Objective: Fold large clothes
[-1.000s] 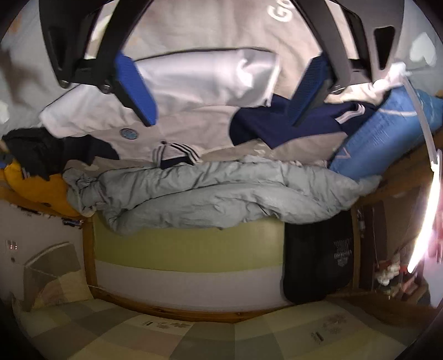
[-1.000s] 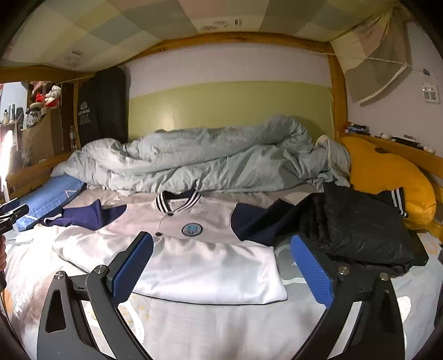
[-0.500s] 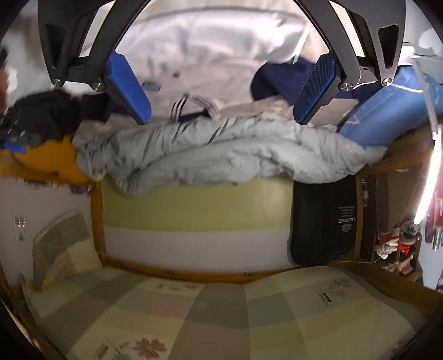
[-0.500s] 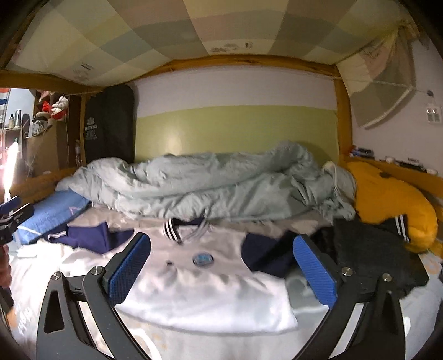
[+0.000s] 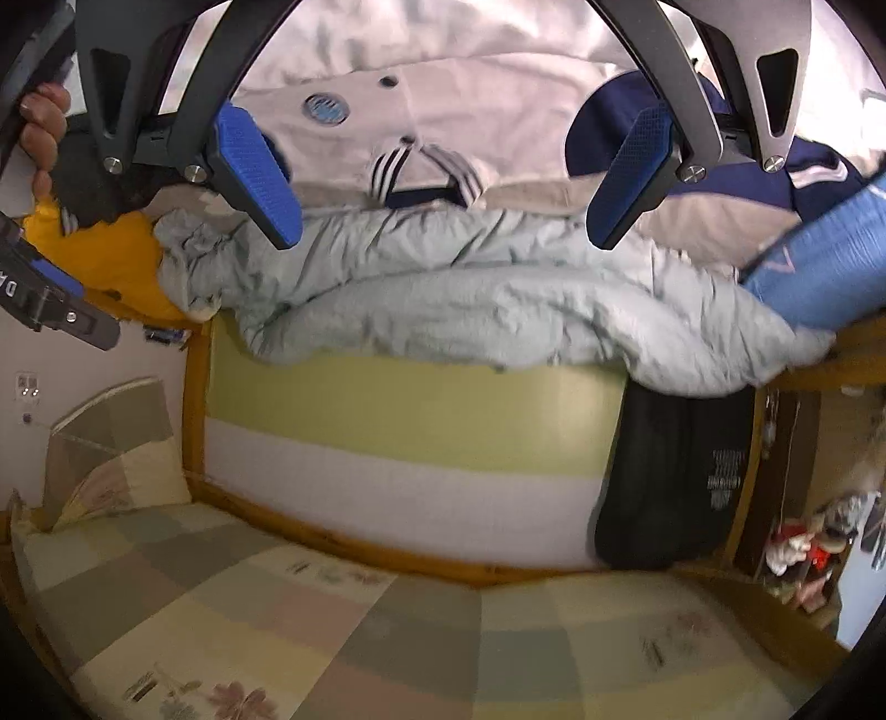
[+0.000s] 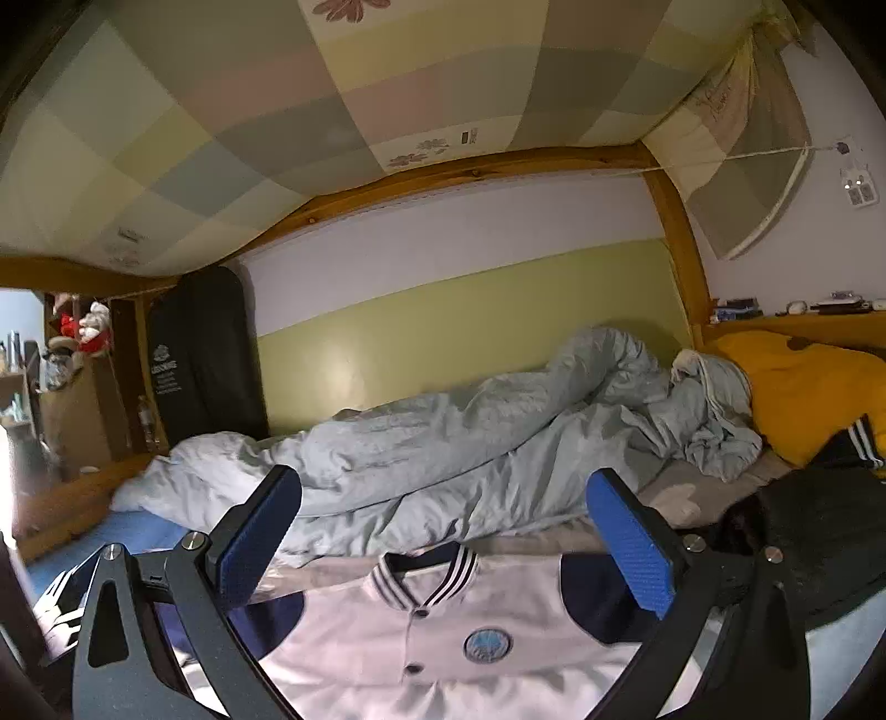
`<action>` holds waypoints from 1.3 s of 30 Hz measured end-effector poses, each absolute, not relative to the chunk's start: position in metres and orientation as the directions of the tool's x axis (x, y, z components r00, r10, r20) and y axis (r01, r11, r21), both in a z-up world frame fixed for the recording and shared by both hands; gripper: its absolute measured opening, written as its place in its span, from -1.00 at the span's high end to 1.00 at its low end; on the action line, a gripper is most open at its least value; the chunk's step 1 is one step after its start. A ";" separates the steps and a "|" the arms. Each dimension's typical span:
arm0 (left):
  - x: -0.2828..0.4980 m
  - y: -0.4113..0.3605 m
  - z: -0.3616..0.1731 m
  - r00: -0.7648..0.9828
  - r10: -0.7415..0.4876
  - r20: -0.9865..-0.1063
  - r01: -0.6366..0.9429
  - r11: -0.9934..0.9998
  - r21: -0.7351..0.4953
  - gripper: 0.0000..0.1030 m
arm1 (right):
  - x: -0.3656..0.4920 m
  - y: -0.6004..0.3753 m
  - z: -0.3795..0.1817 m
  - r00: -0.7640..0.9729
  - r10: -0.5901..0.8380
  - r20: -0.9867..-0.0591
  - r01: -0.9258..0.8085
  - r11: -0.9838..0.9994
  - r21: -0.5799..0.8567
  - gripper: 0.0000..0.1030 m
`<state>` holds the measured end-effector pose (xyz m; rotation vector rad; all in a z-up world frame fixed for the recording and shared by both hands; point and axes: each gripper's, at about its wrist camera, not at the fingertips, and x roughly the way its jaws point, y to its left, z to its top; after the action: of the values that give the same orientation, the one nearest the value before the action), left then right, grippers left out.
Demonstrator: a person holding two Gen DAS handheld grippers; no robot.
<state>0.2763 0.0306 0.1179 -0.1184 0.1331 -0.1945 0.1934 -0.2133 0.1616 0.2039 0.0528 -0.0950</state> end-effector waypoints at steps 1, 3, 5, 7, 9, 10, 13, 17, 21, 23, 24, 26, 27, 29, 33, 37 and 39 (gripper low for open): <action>0.286 0.032 0.106 0.972 -0.188 -0.138 0.171 0.977 -0.127 -1.00 | 0.206 -0.213 0.149 0.994 -0.075 -0.076 0.088 0.977 0.192 -0.99; 0.317 0.032 0.082 0.964 -0.126 -0.235 0.107 0.990 -0.093 -1.00 | 0.234 -0.213 0.121 0.990 -0.030 -0.140 0.056 0.980 0.188 -0.98; 0.329 0.037 0.066 0.958 -0.091 -0.271 0.067 0.993 -0.100 -1.00 | 0.258 -0.215 0.096 0.973 -0.016 -0.232 0.062 0.979 0.193 -0.98; 0.335 0.044 0.051 0.940 -0.113 -0.323 0.077 0.990 -0.120 -1.00 | 0.274 -0.215 0.074 0.943 0.008 -0.334 0.060 0.980 0.191 -0.98; 0.332 0.048 0.043 0.928 -0.124 -0.351 0.084 0.988 -0.127 -1.00 | 0.276 -0.214 0.060 0.925 0.021 -0.379 0.048 0.984 0.172 -0.98; 0.328 0.049 0.041 0.923 -0.123 -0.365 0.082 0.989 -0.125 -1.00 | 0.276 -0.212 0.056 0.918 0.020 -0.396 0.047 0.986 0.159 -0.98; 0.310 0.054 0.037 0.909 -0.138 -0.392 0.086 0.985 -0.147 -1.00 | 0.268 -0.213 0.047 0.896 0.060 -0.440 0.034 0.979 0.203 -0.98; 0.268 0.061 0.007 0.860 -0.176 -0.479 0.081 0.974 -0.213 -1.00 | 0.231 -0.214 0.031 0.883 0.084 -0.461 0.038 0.968 0.248 -0.98; 0.251 0.071 -0.034 0.771 -0.235 -0.592 0.027 0.941 -0.337 -1.00 | 0.191 -0.227 -0.013 0.820 0.073 -0.568 0.135 0.939 0.315 -0.98; 0.249 0.072 -0.046 0.732 -0.285 -0.619 0.013 0.914 -0.405 -0.92 | 0.178 -0.235 -0.038 0.770 0.089 -0.632 0.204 0.904 0.376 -0.98; 0.250 0.070 -0.049 0.713 -0.302 -0.632 0.014 0.908 -0.419 -0.89 | 0.173 -0.238 -0.050 0.749 0.107 -0.654 0.226 0.887 0.403 -0.98; 0.253 0.063 -0.056 0.669 -0.312 -0.674 0.005 0.909 -0.416 -0.86 | 0.166 -0.242 -0.065 0.732 0.135 -0.668 0.251 0.858 0.449 -0.94; 0.252 0.062 -0.058 0.662 -0.319 -0.679 0.005 0.907 -0.421 -0.86 | 0.164 -0.244 -0.069 0.730 0.145 -0.668 0.262 0.843 0.469 -0.93; 0.252 0.062 -0.066 0.637 -0.317 -0.702 -0.019 0.905 -0.426 -0.85 | 0.163 -0.249 -0.069 0.742 0.157 -0.652 0.261 0.828 0.496 -0.93; 0.263 0.069 -0.084 0.617 -0.313 -0.722 -0.096 0.881 -0.464 -0.83 | 0.177 -0.260 -0.077 0.744 0.156 -0.650 0.277 0.813 0.512 -0.93; 0.293 0.083 -0.085 0.665 -0.238 -0.708 -0.161 0.880 -0.447 -0.58 | 0.213 -0.259 -0.075 0.722 0.094 -0.686 0.268 0.876 0.401 -0.87; 0.310 0.086 -0.087 0.674 -0.179 -0.716 -0.181 0.900 -0.396 -0.22 | 0.226 -0.265 -0.076 0.712 0.060 -0.700 0.287 0.884 0.368 -0.59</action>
<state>0.3096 0.0857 -0.0874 -0.4640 0.8386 0.0009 0.2262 -0.2647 -0.0763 0.4805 0.7759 -0.1312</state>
